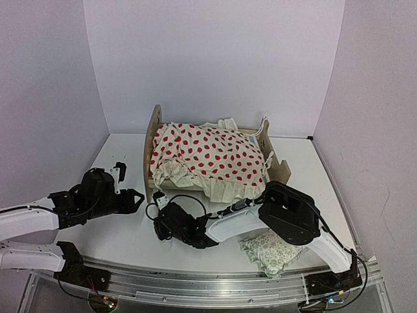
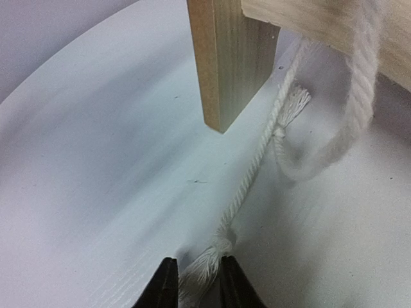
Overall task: Set up the pet bed
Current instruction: Cross the left ropes of the mattress at the bed frame base.
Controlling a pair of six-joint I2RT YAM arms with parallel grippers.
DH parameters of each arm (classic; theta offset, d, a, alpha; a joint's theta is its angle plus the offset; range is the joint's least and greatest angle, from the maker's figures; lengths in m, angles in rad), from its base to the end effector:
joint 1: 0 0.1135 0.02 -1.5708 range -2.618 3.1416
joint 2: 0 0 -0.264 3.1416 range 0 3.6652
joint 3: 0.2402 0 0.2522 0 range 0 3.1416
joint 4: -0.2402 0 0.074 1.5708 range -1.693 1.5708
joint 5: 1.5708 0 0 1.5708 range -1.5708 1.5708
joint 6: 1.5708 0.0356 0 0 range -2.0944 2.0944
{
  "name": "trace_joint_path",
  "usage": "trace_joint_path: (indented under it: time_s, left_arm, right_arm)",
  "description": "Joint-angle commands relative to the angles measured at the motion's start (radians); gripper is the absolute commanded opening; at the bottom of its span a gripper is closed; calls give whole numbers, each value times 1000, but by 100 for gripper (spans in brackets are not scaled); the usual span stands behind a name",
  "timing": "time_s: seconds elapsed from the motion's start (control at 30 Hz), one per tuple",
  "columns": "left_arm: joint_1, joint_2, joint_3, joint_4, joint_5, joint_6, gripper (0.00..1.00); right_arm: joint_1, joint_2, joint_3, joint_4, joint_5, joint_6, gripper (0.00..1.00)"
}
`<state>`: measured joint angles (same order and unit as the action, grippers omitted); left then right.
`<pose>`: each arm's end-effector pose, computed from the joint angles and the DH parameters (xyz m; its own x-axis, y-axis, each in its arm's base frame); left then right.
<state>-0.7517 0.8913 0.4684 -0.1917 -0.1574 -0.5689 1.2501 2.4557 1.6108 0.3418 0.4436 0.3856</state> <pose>0.1436 -0.1266 0.2101 -0.6678 -0.1040 -0.7370 0.2625 0.8937 -0.3640 0.1799 0.4932 0.0861 -0.4186 -0.1827 -0.8896 -0.6272 0.7666 0.1378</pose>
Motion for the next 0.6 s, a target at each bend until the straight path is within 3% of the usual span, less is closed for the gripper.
trace_joint_path:
  time_s: [0.0,0.07,0.23,0.57]
  left_arm:
    - [3,-3,-14,26,5,20,47]
    - [3,4,-14,40,9,19,46]
    - [3,40,-15,83,14,13,45]
    - [3,118,-1,173,0,4,43]
  right_arm:
    - [-1,48,-14,-178,87,-22,5]
    - [-1,37,-24,-178,86,-38,0]
    - [-1,-17,-72,-127,31,-118,0]
    - [-11,-119,-120,-117,77,-268,0]
